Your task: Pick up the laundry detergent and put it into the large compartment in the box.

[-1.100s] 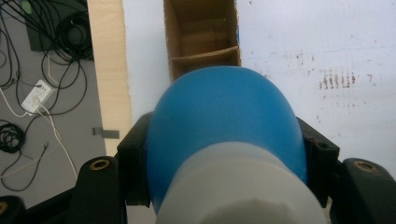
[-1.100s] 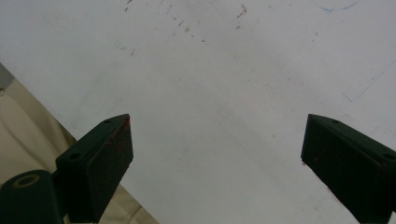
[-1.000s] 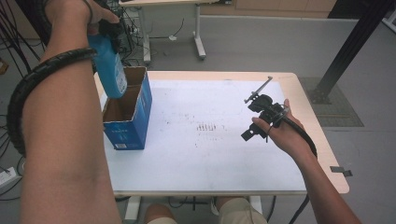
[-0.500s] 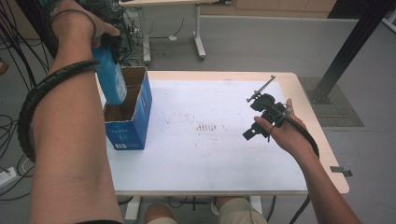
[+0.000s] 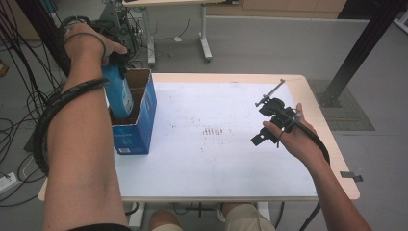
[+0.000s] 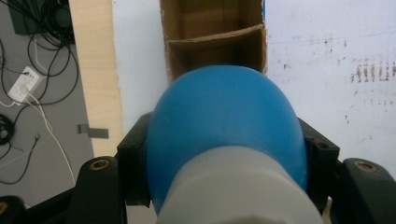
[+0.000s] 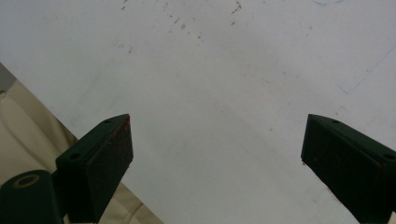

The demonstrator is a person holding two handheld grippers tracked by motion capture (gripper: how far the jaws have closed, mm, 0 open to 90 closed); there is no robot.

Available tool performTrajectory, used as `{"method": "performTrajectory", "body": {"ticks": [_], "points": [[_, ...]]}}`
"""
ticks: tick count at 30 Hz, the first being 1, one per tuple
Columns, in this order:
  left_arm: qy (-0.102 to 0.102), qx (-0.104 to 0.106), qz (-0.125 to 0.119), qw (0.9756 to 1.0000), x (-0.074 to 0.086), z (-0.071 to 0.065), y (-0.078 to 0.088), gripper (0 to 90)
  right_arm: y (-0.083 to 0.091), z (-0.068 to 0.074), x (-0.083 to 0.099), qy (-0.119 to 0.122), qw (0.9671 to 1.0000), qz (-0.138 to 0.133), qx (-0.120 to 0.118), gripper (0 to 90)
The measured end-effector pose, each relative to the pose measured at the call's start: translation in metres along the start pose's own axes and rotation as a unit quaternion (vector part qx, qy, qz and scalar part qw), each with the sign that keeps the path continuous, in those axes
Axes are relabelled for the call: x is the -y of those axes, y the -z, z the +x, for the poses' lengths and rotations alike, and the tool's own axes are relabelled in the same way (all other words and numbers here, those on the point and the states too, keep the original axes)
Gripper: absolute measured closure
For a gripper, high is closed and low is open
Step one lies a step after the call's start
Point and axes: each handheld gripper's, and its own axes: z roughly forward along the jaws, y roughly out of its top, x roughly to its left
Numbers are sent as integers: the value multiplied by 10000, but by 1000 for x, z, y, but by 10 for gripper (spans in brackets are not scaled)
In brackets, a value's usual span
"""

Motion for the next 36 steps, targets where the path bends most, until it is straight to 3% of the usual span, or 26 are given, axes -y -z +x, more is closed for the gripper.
{"method": "performTrajectory", "body": {"ticks": [12, 18, 24, 36], "points": [[-41, -6, 108, 9999, 0, 1, -31, 369, -2, 0, 1, -17, 10000, 6, -2, 92], [-82, 30, 186, 9998, 0, 0, -56, 369, -4, 1, 2, -50, 10000, 17, 0, 92], [-157, -63, 263, 9995, 0, -6, -77, 369, -5, 0, 3, -53, 10000, 20, -5, 92], [-245, -32, 277, 9993, 2, -9, -104, 369, -7, 0, 5, -113, 9999, 27, 2, 92]]}}
